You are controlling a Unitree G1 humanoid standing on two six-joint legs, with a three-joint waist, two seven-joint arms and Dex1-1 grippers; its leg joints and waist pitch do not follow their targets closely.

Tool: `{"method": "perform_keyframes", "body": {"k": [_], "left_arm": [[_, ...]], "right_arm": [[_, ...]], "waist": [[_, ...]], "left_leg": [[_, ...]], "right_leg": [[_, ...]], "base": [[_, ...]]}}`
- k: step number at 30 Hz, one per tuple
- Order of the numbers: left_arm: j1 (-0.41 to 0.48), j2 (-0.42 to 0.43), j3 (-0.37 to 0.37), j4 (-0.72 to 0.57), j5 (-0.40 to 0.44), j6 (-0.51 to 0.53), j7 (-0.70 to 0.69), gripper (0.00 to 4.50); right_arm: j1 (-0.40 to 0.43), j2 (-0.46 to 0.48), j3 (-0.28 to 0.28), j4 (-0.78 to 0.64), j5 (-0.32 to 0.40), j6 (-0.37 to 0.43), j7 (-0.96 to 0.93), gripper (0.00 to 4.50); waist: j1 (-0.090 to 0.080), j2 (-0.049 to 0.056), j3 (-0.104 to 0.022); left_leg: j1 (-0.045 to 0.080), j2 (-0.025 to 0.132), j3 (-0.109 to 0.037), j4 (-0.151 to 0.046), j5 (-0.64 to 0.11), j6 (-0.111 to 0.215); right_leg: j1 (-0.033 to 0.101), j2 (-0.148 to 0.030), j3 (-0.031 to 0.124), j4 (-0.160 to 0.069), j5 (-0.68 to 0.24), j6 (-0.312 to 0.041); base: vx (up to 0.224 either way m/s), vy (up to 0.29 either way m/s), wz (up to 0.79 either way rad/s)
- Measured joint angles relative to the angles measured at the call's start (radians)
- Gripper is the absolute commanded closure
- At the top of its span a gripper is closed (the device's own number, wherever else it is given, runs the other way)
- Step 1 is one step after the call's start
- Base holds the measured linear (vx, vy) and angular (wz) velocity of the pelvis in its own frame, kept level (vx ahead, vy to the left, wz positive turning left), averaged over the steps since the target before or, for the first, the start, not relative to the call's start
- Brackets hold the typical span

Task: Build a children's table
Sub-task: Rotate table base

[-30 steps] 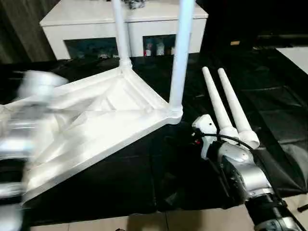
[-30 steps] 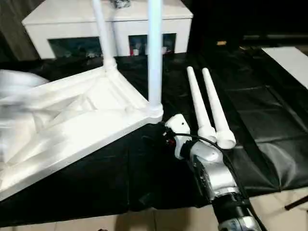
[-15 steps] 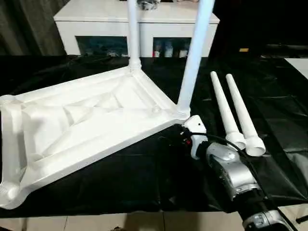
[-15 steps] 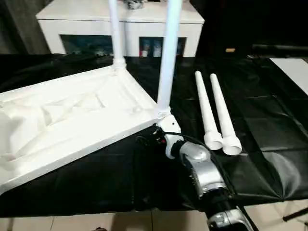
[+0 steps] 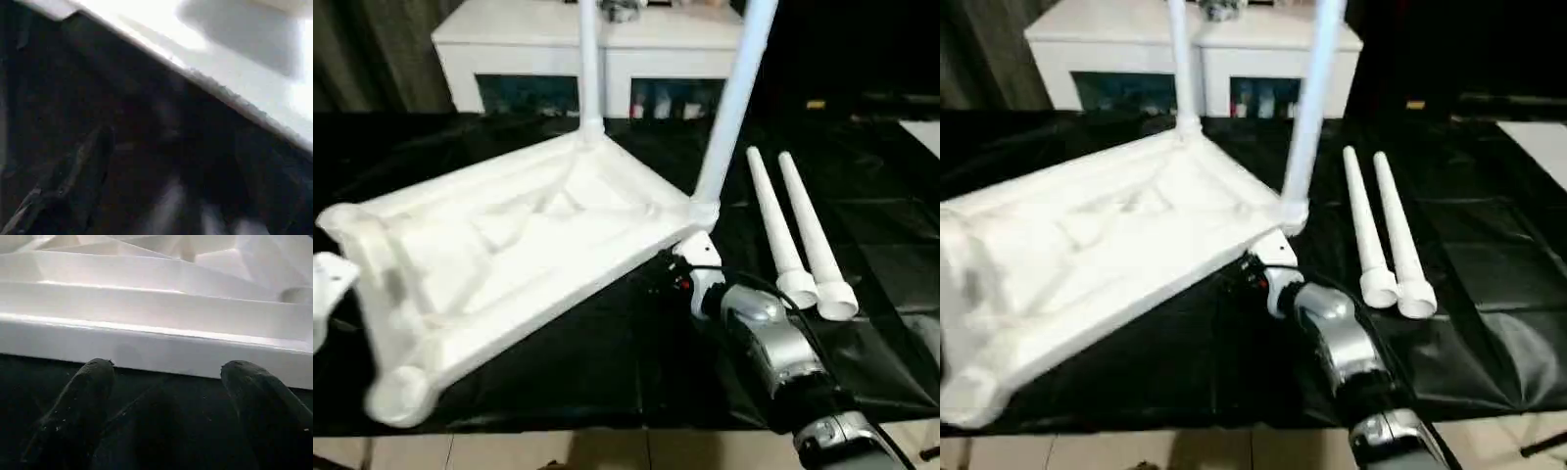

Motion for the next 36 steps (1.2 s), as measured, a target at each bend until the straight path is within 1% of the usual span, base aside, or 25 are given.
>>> {"method": "perform_keyframes", "body": {"k": [1, 3, 4, 6, 9, 13, 14, 16, 18, 21, 26, 30, 32, 34, 36], "left_arm": [[0.006, 0.010, -0.013, -0.018, -0.001, 0.006, -0.020, 0.05], [0.050, 0.053, -0.043, -0.096, -0.016, 0.024, -0.091, 0.05], [0.058, 0.057, -0.051, -0.116, -0.023, 0.028, -0.113, 0.05], [0.106, 0.091, -0.076, -0.213, -0.038, 0.039, -0.191, 0.05], [0.140, 0.085, -0.101, -0.324, -0.080, 0.058, -0.262, 0.05], [0.138, 0.034, -0.130, -0.391, -0.125, 0.077, -0.285, 0.05], [0.136, 0.023, -0.145, -0.418, -0.143, 0.078, -0.294, 0.05], [0.125, -0.003, -0.178, -0.453, -0.152, 0.085, -0.311, 0.05], [0.113, -0.021, -0.203, -0.474, -0.157, 0.093, -0.326, 0.05], [0.106, -0.050, -0.231, -0.492, -0.185, 0.099, -0.348, 0.05], [0.082, -0.085, -0.258, -0.508, -0.196, 0.108, -0.354, 0.05], [0.051, -0.136, -0.285, -0.557, -0.241, 0.119, -0.376, 0.05], [0.022, -0.166, -0.297, -0.580, -0.270, 0.122, -0.389, 0.05], [-0.016, -0.183, -0.306, -0.607, -0.310, 0.124, -0.409, 0.05], [-0.065, -0.198, -0.304, -0.636, -0.344, 0.124, -0.426, 0.05]], "right_arm": [[-0.001, -0.001, 0.000, 0.004, 0.000, -0.002, 0.000, 0.63], [-0.005, 0.000, 0.000, 0.022, -0.002, -0.009, 0.000, 0.63], [-0.005, -0.001, -0.001, 0.031, -0.002, -0.011, 0.000, 0.63], [-0.012, 0.004, 0.000, 0.049, -0.007, -0.020, 0.001, 0.63], [-0.029, 0.007, -0.002, 0.060, -0.017, -0.027, 0.001, 0.63], [-0.029, 0.005, -0.002, 0.068, -0.019, -0.031, 0.002, 0.63], [-0.029, 0.005, -0.001, 0.071, -0.019, -0.032, 0.004, 0.63], [-0.029, 0.002, -0.003, 0.076, -0.020, -0.040, 0.005, 0.63], [-0.029, 0.001, -0.004, 0.077, -0.020, -0.045, 0.006, 0.63], [-0.029, -0.004, -0.008, 0.077, -0.020, -0.049, 0.008, 0.63], [-0.028, -0.013, -0.018, 0.077, -0.021, -0.050, 0.009, 0.63], [-0.012, -0.024, -0.020, 0.055, -0.020, -0.050, 0.010, 0.63], [0.017, -0.042, -0.017, 0.012, -0.020, -0.050, 0.027, 0.63], [0.039, -0.067, -0.012, -0.026, -0.020, -0.048, 0.054, 0.63], [0.060, -0.097, 0.005, -0.067, -0.020, -0.048, 0.102, 0.63]], "waist": [[-0.001, 0.001, 0.000], [-0.006, 0.002, 0.000], [-0.007, 0.003, 0.000], [-0.011, 0.004, 0.000], [-0.010, 0.008, 0.001], [-0.009, 0.009, 0.001], [-0.009, 0.009, 0.000], [-0.010, 0.009, 0.001], [-0.013, 0.009, 0.000], [-0.017, 0.009, 0.001], [-0.017, 0.011, 0.002], [-0.016, 0.012, 0.002], [-0.013, 0.013, 0.003], [-0.015, 0.014, 0.003], [-0.015, 0.016, 0.004]], "left_leg": [[0.000, 0.000, 0.000, 0.000, 0.000, 0.000], [0.000, 0.000, 0.000, 0.000, 0.000, 0.000], [0.000, 0.000, 0.000, 0.000, 0.000, 0.000], [0.000, 0.000, 0.000, 0.000, 0.000, 0.000], [0.000, -0.001, 0.001, 0.000, 0.000, 0.000], [0.000, -0.001, 0.001, 0.000, 0.000, 0.000], [0.001, 0.000, 0.001, 0.000, 0.000, 0.000], [0.001, 0.000, 0.001, 0.000, 0.000, 0.000], [0.002, 0.000, 0.000, 0.000, 0.001, -0.001], [0.002, 0.000, 0.000, 0.000, 0.001, -0.002], [0.002, 0.001, 0.000, 0.000, 0.002, -0.002], [0.001, 0.001, 0.000, 0.000, 0.002, -0.002], [0.000, 0.001, 0.000, 0.000, 0.002, -0.002], [0.001, 0.001, 0.000, 0.001, 0.002, -0.002], [0.001, 0.001, 0.000, 0.001, 0.002, -0.002]], "right_leg": [[0.000, 0.000, 0.000, 0.000, 0.000, -0.001], [0.000, 0.000, 0.000, 0.000, 0.000, -0.001], [0.000, 0.000, 0.001, 0.000, 0.000, -0.001], [0.000, 0.000, 0.001, -0.001, 0.000, -0.001], [0.000, 0.000, 0.001, -0.001, 0.000, -0.001], [0.000, 0.000, 0.001, 0.000, 0.000, -0.001], [0.000, 0.000, 0.001, 0.001, 0.000, -0.001], [0.000, 0.000, 0.001, 0.002, 0.001, -0.002], [0.000, 0.000, 0.001, 0.002, 0.002, -0.003], [0.000, 0.001, 0.001, 0.003, 0.002, -0.003], [0.000, 0.002, 0.001, 0.003, 0.002, -0.003], [0.000, 0.002, 0.001, 0.002, 0.002, -0.003], [0.000, 0.002, 0.001, 0.002, 0.002, -0.003], [0.000, 0.002, 0.001, 0.003, 0.002, -0.003], [0.000, 0.002, 0.000, 0.003, 0.002, -0.003]], "base": [[0.000, 0.000, 0.00], [0.000, 0.000, 0.00], [0.000, 0.000, 0.00], [0.000, 0.000, 0.00], [0.000, 0.000, 0.00], [0.000, 0.000, 0.00], [0.000, 0.000, 0.00], [0.000, 0.000, 0.00], [0.000, 0.000, 0.00], [0.000, 0.000, 0.00], [0.000, 0.000, 0.00], [0.000, 0.000, 0.00], [0.000, 0.000, 0.00], [0.000, 0.000, 0.00], [0.000, 0.000, 0.00]]}}
